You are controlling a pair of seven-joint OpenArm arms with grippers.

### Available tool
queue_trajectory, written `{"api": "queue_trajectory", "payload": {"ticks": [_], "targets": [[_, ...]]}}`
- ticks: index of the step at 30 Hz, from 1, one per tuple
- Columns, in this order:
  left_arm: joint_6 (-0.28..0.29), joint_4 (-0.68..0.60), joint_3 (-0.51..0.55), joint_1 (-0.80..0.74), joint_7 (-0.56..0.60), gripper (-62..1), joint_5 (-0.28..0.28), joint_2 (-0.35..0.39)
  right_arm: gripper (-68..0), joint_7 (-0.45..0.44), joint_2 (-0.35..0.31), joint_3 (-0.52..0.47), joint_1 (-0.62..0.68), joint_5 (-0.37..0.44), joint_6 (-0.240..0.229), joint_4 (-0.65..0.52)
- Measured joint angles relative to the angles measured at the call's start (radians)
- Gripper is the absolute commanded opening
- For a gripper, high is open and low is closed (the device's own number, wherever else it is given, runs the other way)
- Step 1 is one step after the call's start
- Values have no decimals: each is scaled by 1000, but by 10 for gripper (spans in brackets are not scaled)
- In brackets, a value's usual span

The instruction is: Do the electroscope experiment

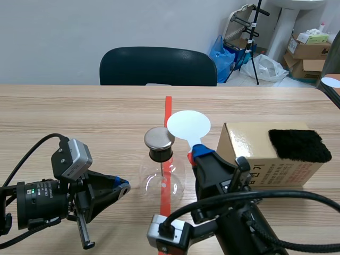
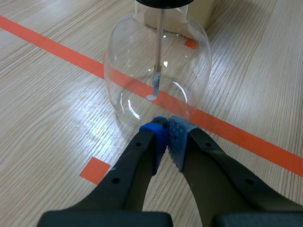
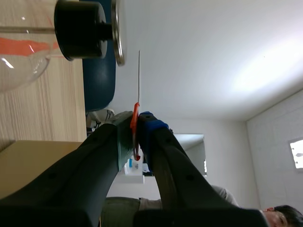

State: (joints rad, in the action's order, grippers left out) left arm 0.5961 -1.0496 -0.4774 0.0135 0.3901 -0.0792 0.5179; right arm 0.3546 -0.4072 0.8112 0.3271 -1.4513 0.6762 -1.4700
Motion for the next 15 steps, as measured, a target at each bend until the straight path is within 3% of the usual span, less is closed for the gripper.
{"api": "queue_trajectory", "payload": {"ticks": [8,15], "targets": [[0,0,0,0,0,-582,0,0,-665,216,0,0,0,0,0,0],[0,0,0,0,0,-582,0,0,-665,312,0,0,0,0,0,0]]}}
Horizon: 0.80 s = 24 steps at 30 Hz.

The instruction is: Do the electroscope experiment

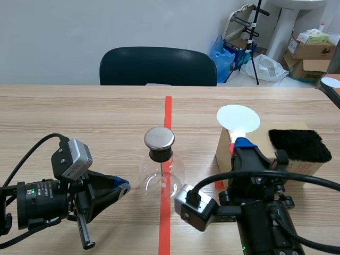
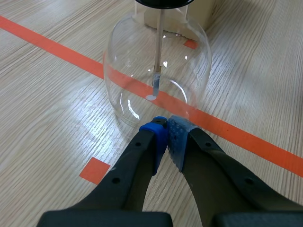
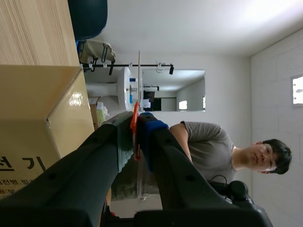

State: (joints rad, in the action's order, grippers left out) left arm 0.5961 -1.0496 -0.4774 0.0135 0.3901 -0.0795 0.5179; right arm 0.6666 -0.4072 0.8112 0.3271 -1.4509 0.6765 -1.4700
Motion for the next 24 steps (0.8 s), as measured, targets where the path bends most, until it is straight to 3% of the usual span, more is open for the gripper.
{"api": "queue_trajectory", "payload": {"ticks": [16,24], "targets": [[0,0,0,0,0,-582,0,0,-665,40,0,0,0,0,0,0],[0,0,0,0,0,-582,0,0,-665,-92,0,0,0,0,0,0]]}}
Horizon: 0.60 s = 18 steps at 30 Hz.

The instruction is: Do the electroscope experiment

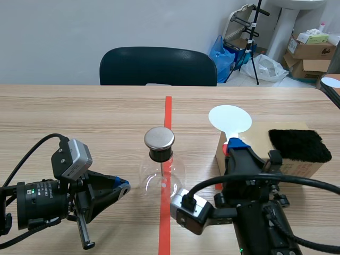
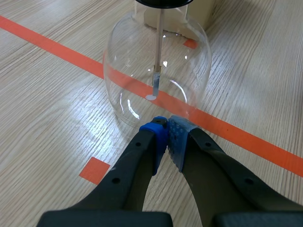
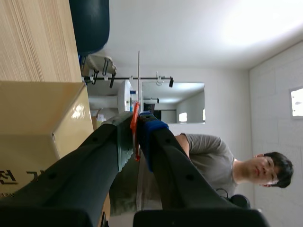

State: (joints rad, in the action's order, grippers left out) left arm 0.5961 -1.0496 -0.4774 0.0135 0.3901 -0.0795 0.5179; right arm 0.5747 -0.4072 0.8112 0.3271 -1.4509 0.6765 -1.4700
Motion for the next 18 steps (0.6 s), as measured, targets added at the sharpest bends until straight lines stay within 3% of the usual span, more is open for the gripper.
{"api": "queue_trajectory", "payload": {"ticks": [18], "targets": [[0,0,0,0,0,-582,0,0,-665,-422,0,0,0,-1,0,0]]}}
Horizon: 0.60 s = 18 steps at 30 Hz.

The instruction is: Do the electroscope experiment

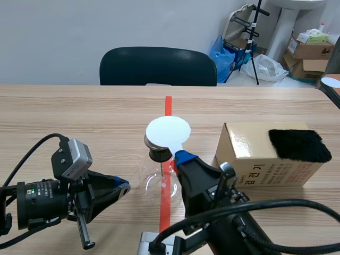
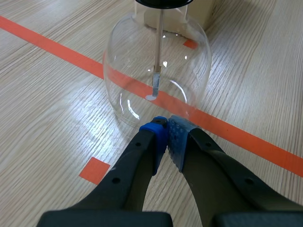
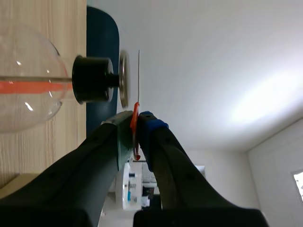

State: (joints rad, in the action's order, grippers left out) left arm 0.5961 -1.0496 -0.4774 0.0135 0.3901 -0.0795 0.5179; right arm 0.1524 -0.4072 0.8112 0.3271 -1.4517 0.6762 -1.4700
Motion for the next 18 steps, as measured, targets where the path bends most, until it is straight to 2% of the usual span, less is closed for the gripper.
{"api": "queue_trajectory", "payload": {"ticks": [6,18], "targets": [[0,0,0,0,0,-582,0,0,-665,-67,0,0,0,0,0,0],[0,0,0,0,0,-582,0,0,-665,-69,0,0,0,0,0,0]]}}
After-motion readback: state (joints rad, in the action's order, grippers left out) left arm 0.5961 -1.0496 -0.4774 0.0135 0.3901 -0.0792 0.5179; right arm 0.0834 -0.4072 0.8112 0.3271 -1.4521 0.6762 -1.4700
